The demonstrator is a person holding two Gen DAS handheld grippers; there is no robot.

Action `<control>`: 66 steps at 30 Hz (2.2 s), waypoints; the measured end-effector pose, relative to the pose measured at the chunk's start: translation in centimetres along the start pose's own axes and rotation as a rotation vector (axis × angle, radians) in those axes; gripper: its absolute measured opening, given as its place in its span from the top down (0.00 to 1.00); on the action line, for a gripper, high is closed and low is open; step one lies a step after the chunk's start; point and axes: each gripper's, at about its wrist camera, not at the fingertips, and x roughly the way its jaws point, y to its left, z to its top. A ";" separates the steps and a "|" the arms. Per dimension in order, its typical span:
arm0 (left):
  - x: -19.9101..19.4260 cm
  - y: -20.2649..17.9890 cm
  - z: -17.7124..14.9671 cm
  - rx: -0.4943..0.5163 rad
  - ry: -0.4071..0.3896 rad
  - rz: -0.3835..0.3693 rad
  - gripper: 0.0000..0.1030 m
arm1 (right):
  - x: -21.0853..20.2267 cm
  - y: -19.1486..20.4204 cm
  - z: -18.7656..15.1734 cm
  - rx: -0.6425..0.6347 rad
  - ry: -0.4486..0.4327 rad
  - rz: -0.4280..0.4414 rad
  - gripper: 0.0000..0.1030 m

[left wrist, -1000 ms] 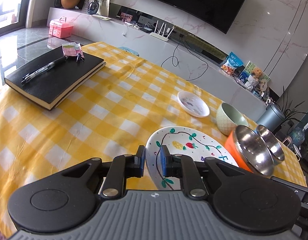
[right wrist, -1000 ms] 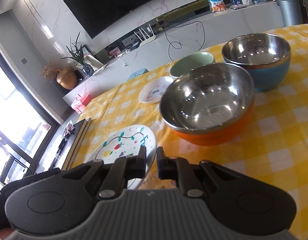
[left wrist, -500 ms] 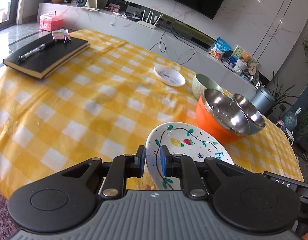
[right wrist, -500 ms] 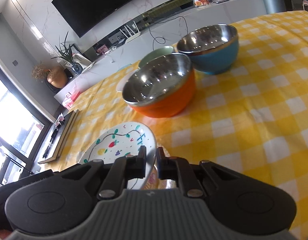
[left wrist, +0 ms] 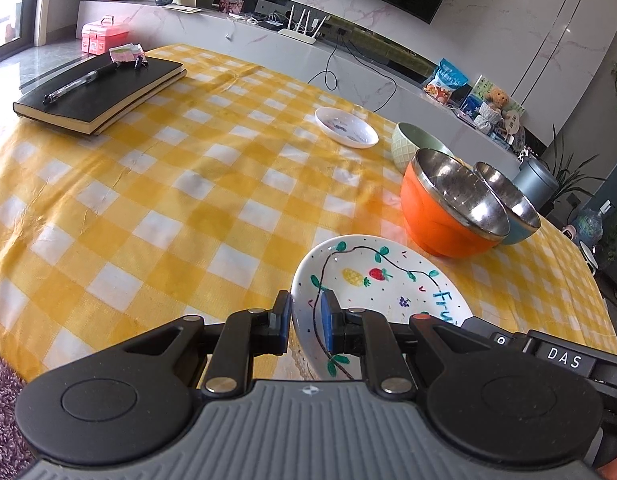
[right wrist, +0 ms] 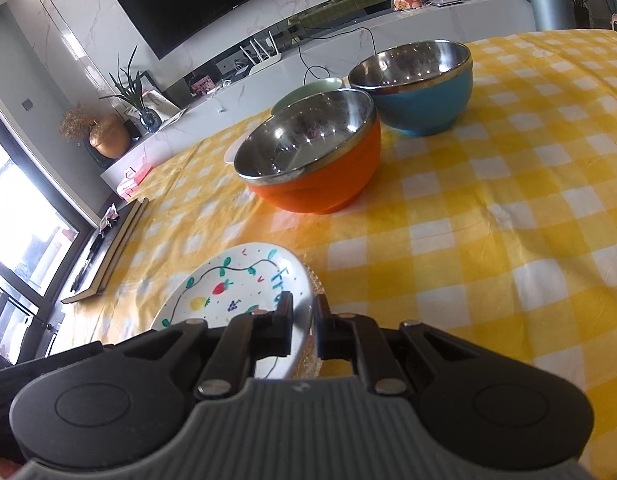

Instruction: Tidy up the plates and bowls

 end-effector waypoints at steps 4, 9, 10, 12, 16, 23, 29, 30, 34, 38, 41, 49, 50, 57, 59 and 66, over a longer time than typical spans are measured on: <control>0.0 -0.1 -0.1 0.014 0.004 0.011 0.83 | 0.1 0.1 -0.2 -0.017 0.001 -0.010 0.92; 0.1 -0.2 -0.3 0.023 0.014 0.026 0.83 | 0.1 0.8 -0.3 -0.060 0.002 -0.034 0.92; 0.2 -0.2 -0.4 0.025 0.016 0.029 0.83 | 0.2 0.9 -0.4 -0.068 0.001 -0.039 0.91; 0.3 -0.3 -0.4 0.027 0.021 0.031 0.83 | 0.3 1.1 -0.3 -0.087 -0.002 -0.049 0.91; 0.4 -0.4 -0.6 0.037 0.026 0.037 0.83 | 0.6 1.5 -0.3 -0.122 -0.006 -0.071 0.91; 0.4 -0.4 -0.7 0.041 0.028 0.041 0.83 | 0.8 2.4 -0.7 -0.204 -0.017 -0.110 0.91; 0.4 -0.5 -0.6 0.045 0.028 0.041 0.83 | 1.1 3.1 -1.2 -0.286 -0.017 -0.159 0.91; 0.4 -0.5 -0.6 0.044 0.028 0.040 0.83 | 1.1 3.2 -1.3 -0.296 -0.018 -0.164 0.91; 0.4 -0.5 -0.6 0.042 0.027 0.040 0.86 | 1.1 3.3 -1.3 -0.309 -0.021 -0.170 0.91; 0.5 -0.6 -0.6 0.052 0.023 0.046 0.85 | 1.2 3.5 -1.5 -0.339 -0.027 -0.179 0.91; 0.6 -0.7 -0.6 0.067 0.019 0.051 0.85 | 1.4 3.4 -1.5 -0.337 -0.025 -0.178 0.91; 0.5 -0.8 -0.7 0.085 0.016 0.056 0.85 | 1.4 3.4 -1.6 -0.330 -0.025 -0.169 0.90; 0.5 -0.8 -0.6 0.086 0.014 0.059 0.85 | 1.4 3.3 -1.5 -0.324 -0.025 -0.165 0.89; 0.0 -0.6 0.0 0.092 -0.009 0.075 0.81 | 1.0 3.3 -1.1 -0.311 -0.050 -0.153 0.80; -0.2 -0.8 0.4 0.108 -0.016 0.076 0.80 | 0.9 3.5 -0.9 -0.317 -0.063 -0.148 0.80; -0.4 -2.0 2.7 0.166 -0.033 0.053 0.79 | 0.6 4.5 0.7 -0.320 -0.084 -0.086 0.80</control>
